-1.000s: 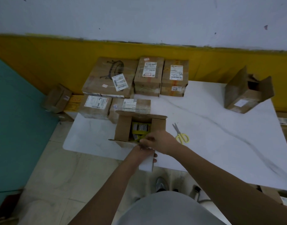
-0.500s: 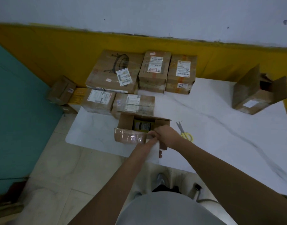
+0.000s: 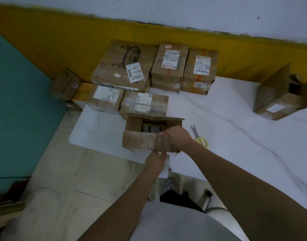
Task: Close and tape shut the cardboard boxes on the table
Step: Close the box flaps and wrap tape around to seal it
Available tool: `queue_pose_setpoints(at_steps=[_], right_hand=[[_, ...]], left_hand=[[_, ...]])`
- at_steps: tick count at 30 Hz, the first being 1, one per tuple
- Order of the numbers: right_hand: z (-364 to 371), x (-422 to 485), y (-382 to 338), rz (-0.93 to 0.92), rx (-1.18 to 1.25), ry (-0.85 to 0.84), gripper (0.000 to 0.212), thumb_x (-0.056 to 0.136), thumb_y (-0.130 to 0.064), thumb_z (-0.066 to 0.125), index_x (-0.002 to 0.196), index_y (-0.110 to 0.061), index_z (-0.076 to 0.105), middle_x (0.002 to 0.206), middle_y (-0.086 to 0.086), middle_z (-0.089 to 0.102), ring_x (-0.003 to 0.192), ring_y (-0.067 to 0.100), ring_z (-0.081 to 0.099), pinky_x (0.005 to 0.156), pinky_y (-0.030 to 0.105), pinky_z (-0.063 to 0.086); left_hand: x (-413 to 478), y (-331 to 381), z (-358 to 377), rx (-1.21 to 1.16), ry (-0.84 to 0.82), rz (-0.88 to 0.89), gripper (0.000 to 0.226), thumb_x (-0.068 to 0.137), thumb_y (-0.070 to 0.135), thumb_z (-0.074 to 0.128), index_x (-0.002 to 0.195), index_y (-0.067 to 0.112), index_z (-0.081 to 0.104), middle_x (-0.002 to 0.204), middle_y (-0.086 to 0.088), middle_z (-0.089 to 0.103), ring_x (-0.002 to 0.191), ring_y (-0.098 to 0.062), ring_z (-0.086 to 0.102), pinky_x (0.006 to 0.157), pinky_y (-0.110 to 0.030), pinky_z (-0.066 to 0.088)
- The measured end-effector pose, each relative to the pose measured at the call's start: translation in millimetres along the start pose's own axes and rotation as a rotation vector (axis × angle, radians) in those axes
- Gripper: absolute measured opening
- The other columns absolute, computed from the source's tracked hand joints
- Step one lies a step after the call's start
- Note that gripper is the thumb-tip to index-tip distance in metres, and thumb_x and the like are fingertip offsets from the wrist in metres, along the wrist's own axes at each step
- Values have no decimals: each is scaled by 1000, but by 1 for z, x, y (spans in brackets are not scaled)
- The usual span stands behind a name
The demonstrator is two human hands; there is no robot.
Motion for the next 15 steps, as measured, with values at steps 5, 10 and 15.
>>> queue_pose_setpoints(at_steps=[5, 10, 15], right_hand=[[-6, 2, 1, -35, 12, 50, 22, 102, -26, 49, 106, -15, 67, 96, 13, 67, 93, 29, 65, 83, 44, 54], [-17, -4, 26, 124, 342, 482, 24, 97, -37, 55, 83, -19, 58, 84, -1, 55, 85, 17, 53, 75, 30, 43], [28, -45, 105, 651, 326, 621, 23, 101, -25, 45, 103, -7, 59, 103, 11, 58, 98, 29, 55, 73, 35, 42]], left_hand=[[3, 3, 0, -141, -50, -9, 53, 102, 49, 38, 129, 6, 55, 124, -16, 62, 108, -29, 59, 84, -27, 39], [17, 10, 10, -384, -124, -17, 54, 99, 50, 47, 123, 1, 52, 73, -16, 69, 58, -30, 68, 61, -35, 58], [10, 44, 10, -297, -108, 9, 55, 98, 54, 45, 122, 7, 56, 98, -6, 69, 73, -18, 67, 66, -26, 56]])
Point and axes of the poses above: each hand's wrist, its own x-axis towards the middle knuckle, its own z-axis out of the palm, y = z × x, the point moved 2 cm from there along x, towards the middle knuckle
